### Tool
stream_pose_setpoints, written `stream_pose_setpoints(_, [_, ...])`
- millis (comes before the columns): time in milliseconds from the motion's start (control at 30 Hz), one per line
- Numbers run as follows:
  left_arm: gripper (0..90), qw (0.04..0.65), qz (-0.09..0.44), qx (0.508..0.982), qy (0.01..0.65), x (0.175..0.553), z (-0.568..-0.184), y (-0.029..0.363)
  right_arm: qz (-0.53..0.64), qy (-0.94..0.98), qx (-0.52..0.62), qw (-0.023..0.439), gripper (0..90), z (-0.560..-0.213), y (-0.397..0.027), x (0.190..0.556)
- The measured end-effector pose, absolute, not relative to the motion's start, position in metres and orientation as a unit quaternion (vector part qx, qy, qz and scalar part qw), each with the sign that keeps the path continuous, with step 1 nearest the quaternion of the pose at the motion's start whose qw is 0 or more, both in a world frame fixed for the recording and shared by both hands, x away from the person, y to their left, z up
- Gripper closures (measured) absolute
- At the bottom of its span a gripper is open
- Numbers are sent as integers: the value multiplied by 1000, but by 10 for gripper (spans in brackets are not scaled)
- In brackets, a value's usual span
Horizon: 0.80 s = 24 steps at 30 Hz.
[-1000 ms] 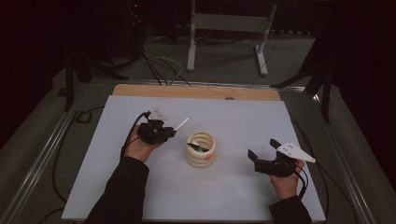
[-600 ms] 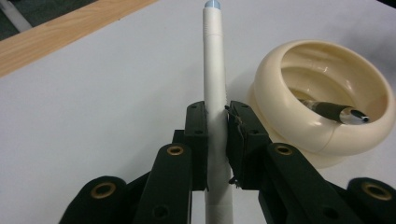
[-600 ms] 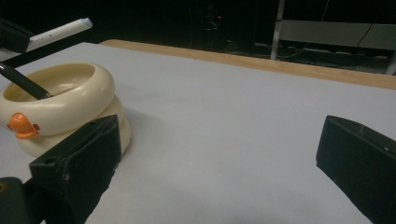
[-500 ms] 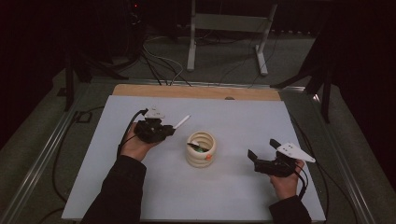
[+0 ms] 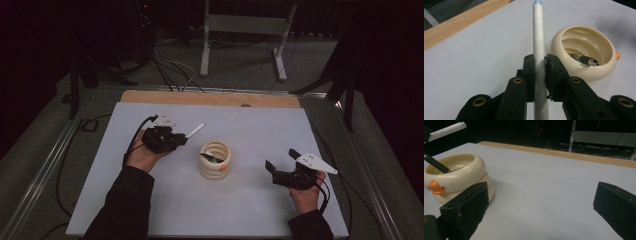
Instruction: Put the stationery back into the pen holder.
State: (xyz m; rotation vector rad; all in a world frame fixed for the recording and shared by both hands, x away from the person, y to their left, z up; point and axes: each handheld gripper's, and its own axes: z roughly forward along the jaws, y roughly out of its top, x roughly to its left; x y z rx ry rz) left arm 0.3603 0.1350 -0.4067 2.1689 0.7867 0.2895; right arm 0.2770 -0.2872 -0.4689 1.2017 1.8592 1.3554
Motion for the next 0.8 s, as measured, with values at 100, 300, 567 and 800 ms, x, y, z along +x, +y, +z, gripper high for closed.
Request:
stream_pose_setpoints(100, [793, 395, 113, 859, 305, 359, -405, 134, 503, 690, 447, 269, 1, -469, -287, 277])
stream_pose_setpoints(300, [792, 395, 111, 863, 294, 357, -400, 131, 503, 690, 446, 269, 1, -469, -287, 277])
stream_pose_setpoints(567, [791, 395, 107, 868, 282, 353, -394, 127, 503, 690, 446, 269, 1, -469, -287, 277])
stream_pose_setpoints(800, [791, 389, 103, 873, 273, 351, -392, 123, 503, 690, 446, 269, 1, -469, -287, 277])
